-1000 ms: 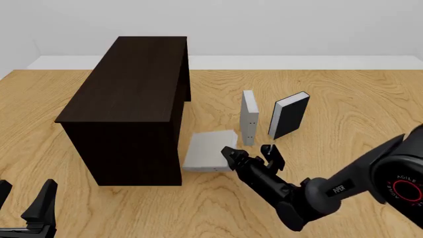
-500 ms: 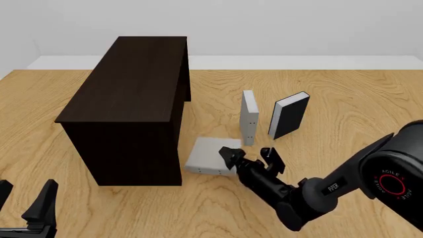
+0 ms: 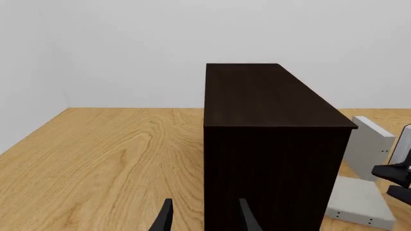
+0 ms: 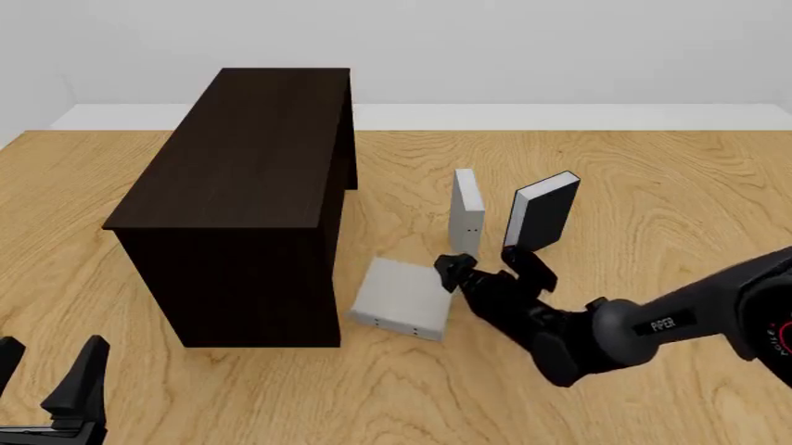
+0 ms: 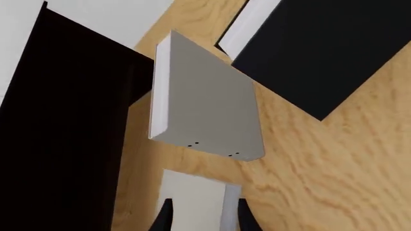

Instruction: Pick up the book on the right and place it under the cabinet shelf.

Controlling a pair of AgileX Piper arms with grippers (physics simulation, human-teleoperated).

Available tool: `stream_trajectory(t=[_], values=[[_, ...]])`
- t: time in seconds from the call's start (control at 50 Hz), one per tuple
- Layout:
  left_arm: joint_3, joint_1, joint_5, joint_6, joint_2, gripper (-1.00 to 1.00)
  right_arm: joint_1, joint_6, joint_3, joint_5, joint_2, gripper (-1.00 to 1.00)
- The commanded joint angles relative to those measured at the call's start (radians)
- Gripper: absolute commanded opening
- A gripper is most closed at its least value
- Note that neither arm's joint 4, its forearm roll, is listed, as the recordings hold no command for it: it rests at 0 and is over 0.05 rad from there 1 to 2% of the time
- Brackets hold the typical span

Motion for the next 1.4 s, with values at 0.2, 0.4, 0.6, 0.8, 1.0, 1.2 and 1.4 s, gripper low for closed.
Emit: stream_trajectory(t=[0.2,0.4,0.6,0.8,1.0,1.2,1.4], values=[[0.0,-0.001,-0.011,0.0,0.003,1.0,-0.166,-0.474,-0.094,0.436,-0.16,1.0],[0.0,-0.001,-0.011,0.0,0.003,1.0,-0.179,-0.523,-0.092,0.543,-0.223,1.0],[-0.001,0.0,-0.011,0.0,0.003,1.0,-0.183,-0.572,-0.085,0.61,-0.251,1.0],[-0.001,0.02,-0.014,0.001,0.004,1.0,-0.183,-0.607,-0.089,0.636,-0.254,1.0],[-0.001,0.02,-0.014,0.001,0.004,1.0,-0.183,-0.607,-0.089,0.636,-0.254,1.0],[-0.001,0.015,-0.019,0.003,0.005,1.0,-0.126,-0.579,-0.109,0.646,-0.187,1.0],[-0.001,0.016,-0.015,0.001,0.006,1.0,-0.159,-0.611,-0.096,0.654,-0.249,1.0]])
